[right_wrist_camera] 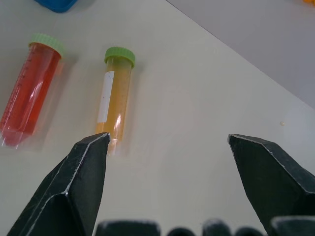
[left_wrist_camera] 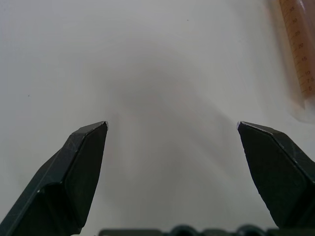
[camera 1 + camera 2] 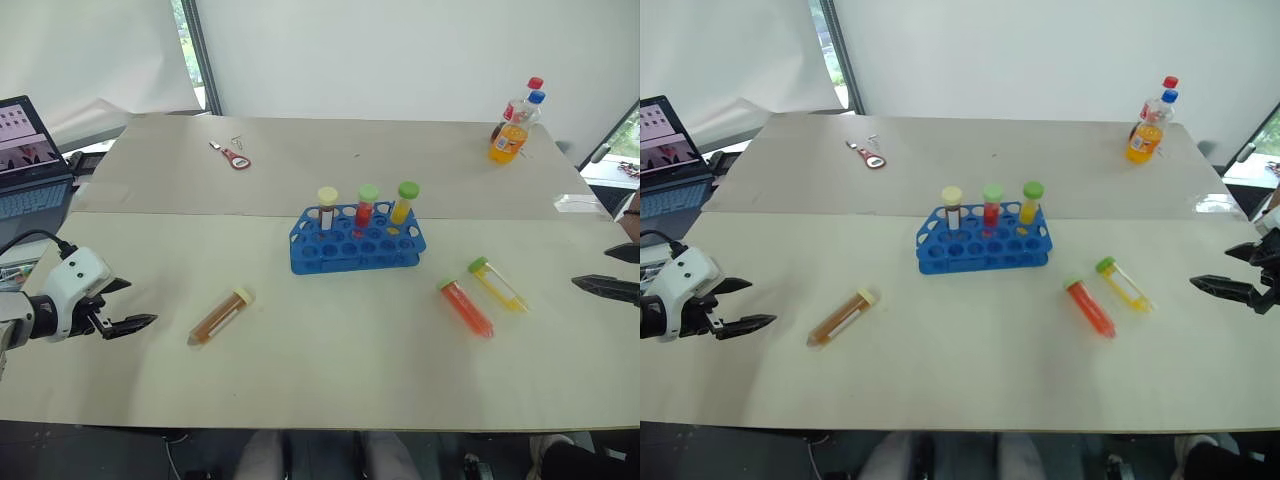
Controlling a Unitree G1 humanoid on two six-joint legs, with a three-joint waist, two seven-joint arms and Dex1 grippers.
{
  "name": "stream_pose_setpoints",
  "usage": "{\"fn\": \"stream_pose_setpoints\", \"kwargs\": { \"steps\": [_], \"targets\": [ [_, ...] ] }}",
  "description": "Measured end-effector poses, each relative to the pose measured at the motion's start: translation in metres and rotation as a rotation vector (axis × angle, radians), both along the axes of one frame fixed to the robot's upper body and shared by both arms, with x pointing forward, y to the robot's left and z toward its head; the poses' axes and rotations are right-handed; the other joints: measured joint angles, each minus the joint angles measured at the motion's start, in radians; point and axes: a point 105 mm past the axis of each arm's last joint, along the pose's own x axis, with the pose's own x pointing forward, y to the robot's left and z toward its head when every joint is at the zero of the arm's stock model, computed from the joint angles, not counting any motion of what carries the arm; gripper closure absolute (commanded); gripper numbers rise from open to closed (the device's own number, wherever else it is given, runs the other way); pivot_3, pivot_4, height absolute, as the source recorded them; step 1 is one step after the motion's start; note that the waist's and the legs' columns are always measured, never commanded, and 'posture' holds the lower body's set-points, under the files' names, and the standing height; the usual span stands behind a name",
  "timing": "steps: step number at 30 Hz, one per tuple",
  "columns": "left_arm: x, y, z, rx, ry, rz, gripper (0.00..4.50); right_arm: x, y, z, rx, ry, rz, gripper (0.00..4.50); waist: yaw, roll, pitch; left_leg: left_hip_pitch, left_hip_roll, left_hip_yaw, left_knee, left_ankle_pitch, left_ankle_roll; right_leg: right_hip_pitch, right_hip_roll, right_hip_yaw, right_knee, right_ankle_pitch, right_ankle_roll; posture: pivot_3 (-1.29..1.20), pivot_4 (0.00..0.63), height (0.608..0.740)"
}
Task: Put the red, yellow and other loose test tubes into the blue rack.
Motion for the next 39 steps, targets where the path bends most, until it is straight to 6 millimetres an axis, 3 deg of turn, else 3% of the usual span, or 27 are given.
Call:
{"fn": "stream_pose_setpoints", "kwargs": {
  "steps": [9, 11, 14, 19, 25, 34, 39],
  "targets": [
    [0.005, 0.006, 0.004, 0.008, -0.065, 0.021, 0.0, 0.007, 0.009, -0.006, 0.047, -0.053, -0.001, 0.22, 0.0, 0.0, 0.0, 0.0, 0.0, 0.0, 0.0, 0.0, 0.0, 0.0, 0.0, 0.0, 0.0, 0.0, 0.0, 0.0, 0.15, 0.74],
    [0.012, -0.001, 0.009, -0.009, -0.121, 0.003, 0.0, 0.013, 0.011, -0.003, 0.074, -0.11, -0.012, 0.22, 0.003, 0.0, 0.0, 0.0, -0.001, 0.0, 0.001, 0.0, 0.0, 0.0, 0.0, 0.0, 0.001, 0.0, 0.0, 0.0, 0.15, 0.74],
    [0.021, -0.028, 0.018, -0.062, -0.17, -0.081, 0.0, 0.02, 0.02, 0.005, 0.081, -0.147, 0.013, 0.22, 0.005, 0.0, 0.0, -0.001, -0.001, 0.0, 0.002, 0.0, 0.0, 0.0, 0.0, 0.0, 0.001, 0.0, 0.0, 0.0, 0.15, 0.74],
    [0.019, -0.11, 0.037, -0.155, -0.17, -0.397, 0.0, 0.036, 0.051, 0.012, 0.052, -0.115, 0.101, 0.22, 0.002, 0.0, 0.0, -0.002, -0.001, -0.001, 0.002, 0.0, 0.0, 0.0, 0.0, 0.0, 0.001, 0.001, 0.001, 0.0, 0.15, 0.74],
    [0.004, -0.174, 0.053, -0.241, -0.148, -0.666, 0.0, 0.055, 0.069, -0.009, 0.012, 0.081, 0.081, 0.22, -0.005, 0.0, 0.0, -0.002, -0.001, -0.001, 0.002, 0.0, 0.0, -0.001, 0.001, 0.0, 0.001, 0.001, 0.001, 0.0, 0.15, 0.74],
    [-0.018, -0.233, 0.066, -0.316, -0.183, -0.939, 0.0, 0.084, 0.078, -0.057, -0.088, 0.336, 0.046, 0.22, 0.0, 0.0, 0.0, -0.003, -0.003, -0.002, 0.003, 0.0, 0.0, -0.001, 0.001, 0.0, 0.0, 0.001, 0.001, 0.0, 0.15, 0.74],
    [-0.023, -0.245, 0.062, -0.333, -0.171, -0.984, 0.0, 0.09, 0.078, -0.066, -0.107, 0.414, 0.043, 0.22, -0.001, 0.0, 0.0, -0.003, -0.002, -0.002, 0.003, 0.0, 0.0, -0.001, 0.001, 0.0, 0.0, 0.001, 0.001, 0.0, 0.15, 0.74]
  ]
}}
